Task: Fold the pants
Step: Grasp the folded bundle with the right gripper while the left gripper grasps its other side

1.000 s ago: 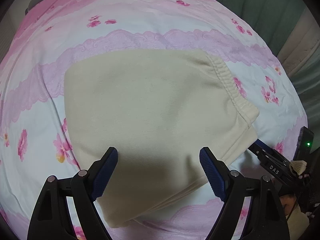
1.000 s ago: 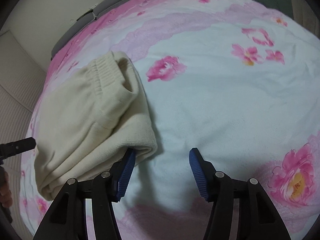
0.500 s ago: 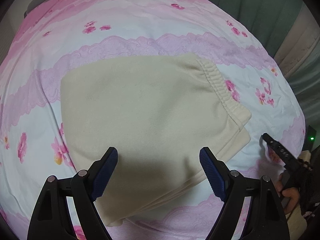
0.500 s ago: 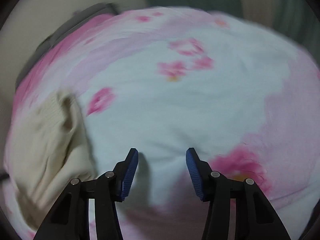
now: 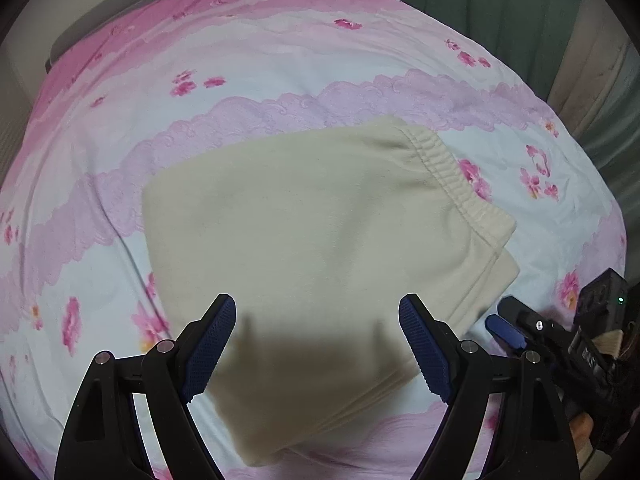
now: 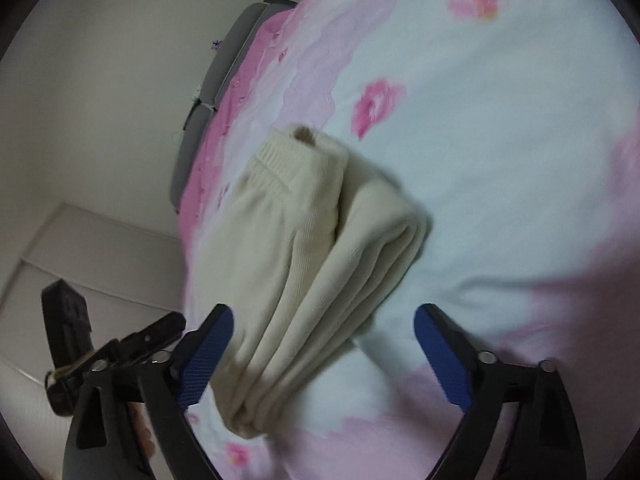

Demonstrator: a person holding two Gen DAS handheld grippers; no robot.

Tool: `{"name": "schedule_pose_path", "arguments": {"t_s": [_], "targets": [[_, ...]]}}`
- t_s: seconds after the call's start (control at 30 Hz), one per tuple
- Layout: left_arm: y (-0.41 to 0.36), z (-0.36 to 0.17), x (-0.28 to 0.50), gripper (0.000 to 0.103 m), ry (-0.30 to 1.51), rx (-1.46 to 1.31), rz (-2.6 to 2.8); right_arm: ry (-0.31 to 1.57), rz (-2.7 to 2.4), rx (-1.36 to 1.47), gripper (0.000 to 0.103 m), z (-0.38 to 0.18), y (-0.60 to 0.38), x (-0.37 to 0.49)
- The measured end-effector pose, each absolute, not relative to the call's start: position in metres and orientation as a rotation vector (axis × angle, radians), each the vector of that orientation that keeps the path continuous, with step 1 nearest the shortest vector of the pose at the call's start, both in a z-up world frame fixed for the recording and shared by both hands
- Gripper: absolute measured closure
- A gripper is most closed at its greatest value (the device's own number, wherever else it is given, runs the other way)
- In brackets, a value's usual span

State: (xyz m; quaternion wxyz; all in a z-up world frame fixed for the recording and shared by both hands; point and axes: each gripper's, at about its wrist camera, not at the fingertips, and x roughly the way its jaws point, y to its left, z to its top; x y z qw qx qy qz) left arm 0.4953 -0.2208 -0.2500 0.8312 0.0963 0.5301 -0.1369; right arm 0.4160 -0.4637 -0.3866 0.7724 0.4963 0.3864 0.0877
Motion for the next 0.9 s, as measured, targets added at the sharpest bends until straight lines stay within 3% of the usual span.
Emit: {"name": "schedule_pose_path", "arguments": {"t_s": [0.1, 0.73, 0.8, 0.9], "targets": [[-0.216, -0.251, 0.495, 0.019, 1.114, 0.227, -0.296, 0.792, 0.183, 1.149, 0.000, -0.403, -0.457, 0.419], [-0.157, -0.273, 0.510, 0.019, 1.155, 0.078, -0.213, 0.738, 0.038, 1.073, 0.000, -0.398, -0.449, 0.472], [-0.144, -0.278, 0.514, 0.019, 1.166, 0.041, -0.200, 0.756, 0.016, 1.038, 0.002, -0.392, -0.446, 0.477], [-0.132, -0.285, 0.522, 0.019, 1.177, 0.001, -0.196, 0.803, -0.005, 0.926, 0.019, -0.383, -0.439, 0.485]]}}
